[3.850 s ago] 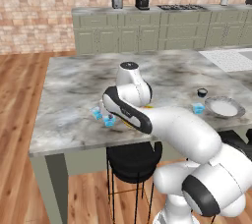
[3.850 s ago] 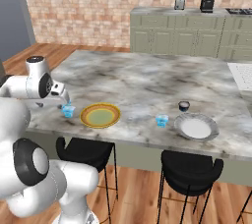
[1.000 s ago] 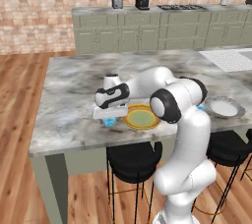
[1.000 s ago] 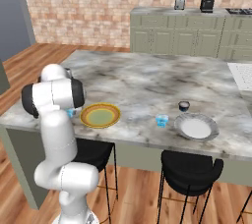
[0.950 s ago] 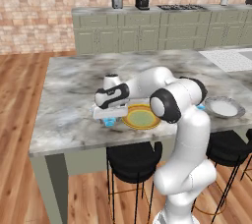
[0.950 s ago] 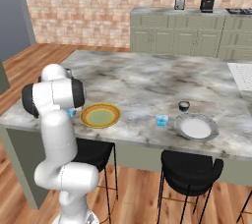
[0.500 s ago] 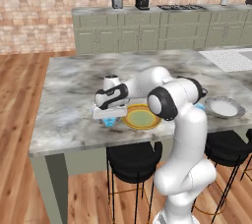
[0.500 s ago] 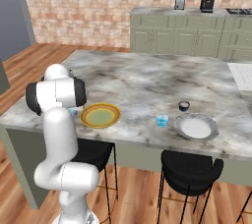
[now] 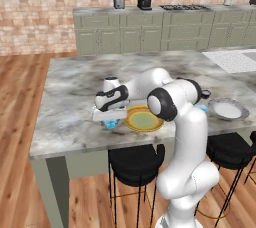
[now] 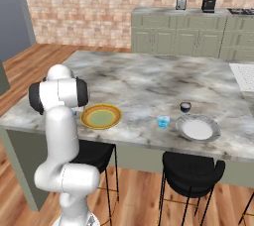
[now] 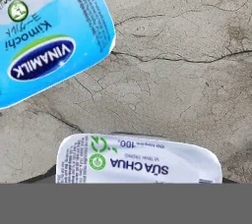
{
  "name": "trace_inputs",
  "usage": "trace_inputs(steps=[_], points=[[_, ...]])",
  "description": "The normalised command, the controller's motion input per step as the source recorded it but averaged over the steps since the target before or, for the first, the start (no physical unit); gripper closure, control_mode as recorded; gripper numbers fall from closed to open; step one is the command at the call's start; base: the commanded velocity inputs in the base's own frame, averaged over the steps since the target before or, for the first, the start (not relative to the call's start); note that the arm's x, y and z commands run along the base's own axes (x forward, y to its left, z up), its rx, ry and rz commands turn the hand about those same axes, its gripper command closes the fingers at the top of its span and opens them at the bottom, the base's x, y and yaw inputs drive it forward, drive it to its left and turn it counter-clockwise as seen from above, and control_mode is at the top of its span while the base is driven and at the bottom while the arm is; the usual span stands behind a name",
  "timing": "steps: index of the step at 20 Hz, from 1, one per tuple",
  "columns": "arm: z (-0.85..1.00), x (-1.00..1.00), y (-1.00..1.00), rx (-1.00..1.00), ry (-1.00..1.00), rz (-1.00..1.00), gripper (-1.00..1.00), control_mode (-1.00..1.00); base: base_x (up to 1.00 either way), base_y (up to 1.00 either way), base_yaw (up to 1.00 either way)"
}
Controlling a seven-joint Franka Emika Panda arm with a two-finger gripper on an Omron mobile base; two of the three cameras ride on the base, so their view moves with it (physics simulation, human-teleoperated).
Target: Place two yogurt containers on each plate.
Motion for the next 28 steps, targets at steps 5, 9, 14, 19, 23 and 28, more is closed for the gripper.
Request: trace_inputs(steps=[5,9,14,19,23,28], points=[[-0.01,0.0,0.08,0.0,-0.03,0.0,1.0,-1.0,0.0,0.0,0.0],[0.44,-0.43,0.0,0.0,0.0,-0.02,1.0,-1.0,0.0,0.0,0.0],[0.87,-0.25,-0.07,0.0,0.0,-0.09,1.0,-1.0,0.0,0.0,0.0],[0.69,-0.29,-0.41,0.0,0.03,-0.09,1.0,-1.0,0.0,0.0,0.0],[0.31,-0.05,-0.84,0.0,0.0,-0.05,1.0,-1.0,0.0,0.0,0.0],[0.09,0.0,-0.81,0.0,0.0,-0.01,1.0,-1.0,0.0,0.0,0.0]])
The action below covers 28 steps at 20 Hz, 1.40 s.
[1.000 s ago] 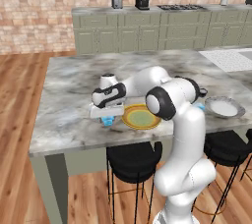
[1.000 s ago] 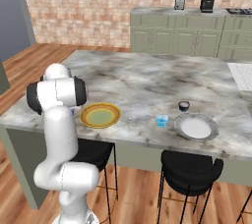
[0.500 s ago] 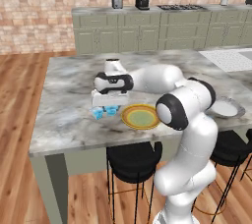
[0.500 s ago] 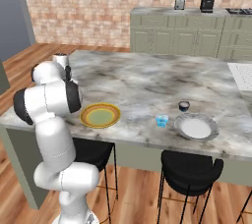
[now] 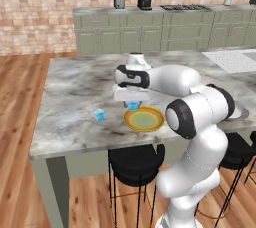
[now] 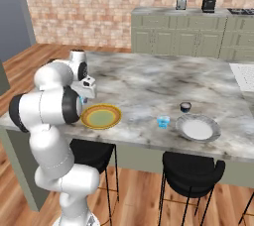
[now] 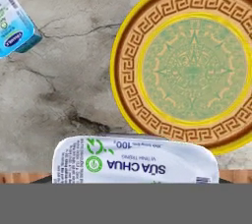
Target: Place two yogurt containers on each plate.
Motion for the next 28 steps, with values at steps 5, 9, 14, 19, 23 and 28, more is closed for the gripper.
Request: trace_inputs(steps=[5,9,14,19,23,28], points=[[-0.01,0.0,-0.63,0.0,0.0,0.0,1.0,-1.0,0.0,0.0,0.0],[-0.1,0.01,-0.38,0.0,0.0,0.0,1.0,-1.0,0.0,0.0,0.0],[-0.32,0.19,-0.24,-0.01,0.0,0.0,1.0,-1.0,0.0,0.0,0.0],[-0.4,0.41,-0.12,-0.01,-0.04,0.0,1.0,-1.0,0.0,0.0,0.0],[-0.25,0.41,-0.17,0.0,-0.01,0.0,1.0,-1.0,0.0,0.0,0.0],[-0.26,0.36,-0.02,0.0,0.0,0.0,1.0,-1.0,0.0,0.0,0.0]])
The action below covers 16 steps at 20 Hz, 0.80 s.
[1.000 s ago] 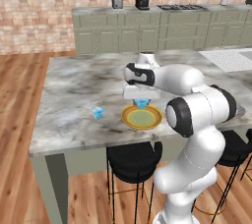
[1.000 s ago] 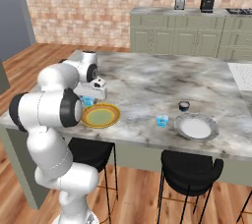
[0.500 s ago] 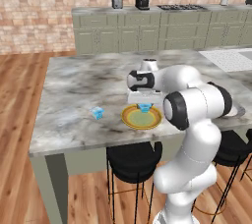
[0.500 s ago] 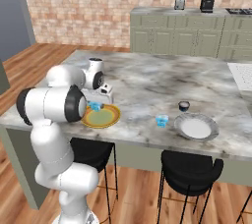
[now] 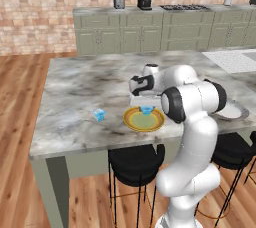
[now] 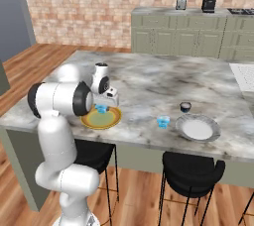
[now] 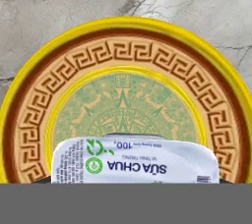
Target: Place two yogurt containers on each plate.
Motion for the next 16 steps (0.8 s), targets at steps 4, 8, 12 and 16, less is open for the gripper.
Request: trace_inputs(steps=[4,8,12,16], points=[[-0.34,0.38,0.0,-0.02,0.0,0.0,1.0,-1.0,0.0,0.0,0.0],[-0.26,0.31,0.0,0.0,0.0,0.0,1.0,-1.0,0.0,0.0,0.0],[-0.24,0.06,0.0,-0.01,0.0,0.0,1.0,-1.0,0.0,0.0,0.0],[-0.23,0.01,0.0,-0.01,0.0,0.0,1.0,-1.0,0.0,0.0,0.0]])
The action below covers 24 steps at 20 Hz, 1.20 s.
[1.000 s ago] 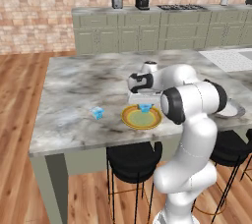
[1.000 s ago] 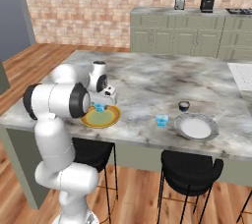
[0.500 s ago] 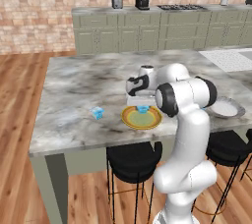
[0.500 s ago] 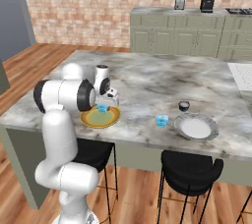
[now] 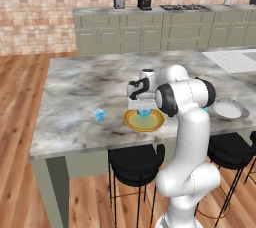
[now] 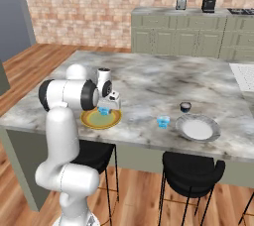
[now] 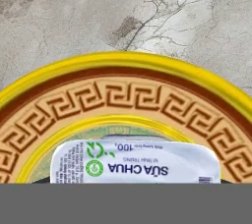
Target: Place two yogurt containers on each plate.
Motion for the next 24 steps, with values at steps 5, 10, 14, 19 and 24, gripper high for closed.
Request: trace_inputs(steps=[5,10,14,19,24], points=[[-0.23,0.01,0.0,-0.01,0.0,0.0,1.0,-1.0,0.0,0.0,0.0],[0.03,-0.02,0.02,0.0,-0.07,0.0,-1.0,-1.0,0.0,0.0,0.0],[0.06,-0.02,0.0,0.0,-0.04,0.0,-1.0,-1.0,0.0,0.0,0.0],[0.11,-0.08,0.0,0.0,0.0,0.0,-1.0,-1.0,0.0,0.0,0.0],[0.61,-0.25,0.0,0.0,-0.01,-0.01,-1.0,-1.0,0.0,0.0,0.0]])
